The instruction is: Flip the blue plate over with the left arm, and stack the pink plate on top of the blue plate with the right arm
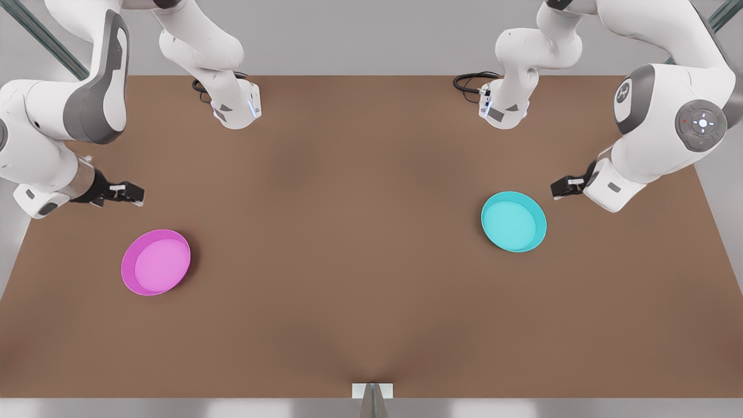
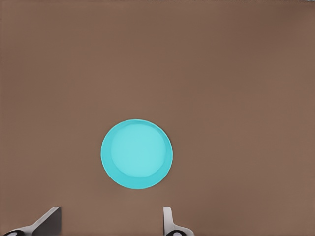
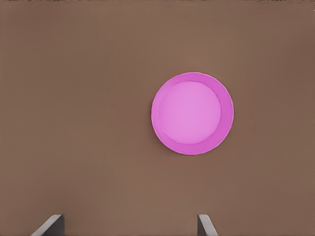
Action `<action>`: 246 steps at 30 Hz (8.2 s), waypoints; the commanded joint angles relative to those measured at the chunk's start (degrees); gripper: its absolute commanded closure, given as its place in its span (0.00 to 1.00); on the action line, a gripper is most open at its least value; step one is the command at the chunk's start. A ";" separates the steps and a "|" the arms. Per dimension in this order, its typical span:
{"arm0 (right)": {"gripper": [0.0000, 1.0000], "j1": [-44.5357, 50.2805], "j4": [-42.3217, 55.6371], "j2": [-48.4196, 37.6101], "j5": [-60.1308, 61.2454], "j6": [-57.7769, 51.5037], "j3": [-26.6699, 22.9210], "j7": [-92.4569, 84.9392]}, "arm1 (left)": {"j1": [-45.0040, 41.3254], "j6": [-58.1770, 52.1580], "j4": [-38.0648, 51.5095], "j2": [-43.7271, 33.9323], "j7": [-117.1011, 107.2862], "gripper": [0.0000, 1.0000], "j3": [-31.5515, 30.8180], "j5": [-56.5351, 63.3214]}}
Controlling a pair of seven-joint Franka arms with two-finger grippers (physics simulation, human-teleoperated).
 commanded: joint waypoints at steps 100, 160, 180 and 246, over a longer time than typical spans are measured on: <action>0.00 0.01 0.20 0.74 -0.32 1.70 0.05 -2.70 | -38.20 14.58 17.34 28.77 -4.84 0.79 40.15 10.33; 0.00 -21.17 -0.33 19.46 5.21 12.94 -0.04 -23.62 | -47.89 -8.36 23.49 18.85 -39.05 0.00 33.56 -11.65; 0.00 -24.25 -4.28 37.13 15.76 34.65 0.31 -34.79 | 3.72 -1.23 6.88 0.74 -0.88 0.00 -8.71 8.57; 0.79 14.24 -16.14 25.79 27.89 48.45 13.14 18.30 | 3.98 -11.86 12.68 9.70 2.46 0.00 -8.18 1.10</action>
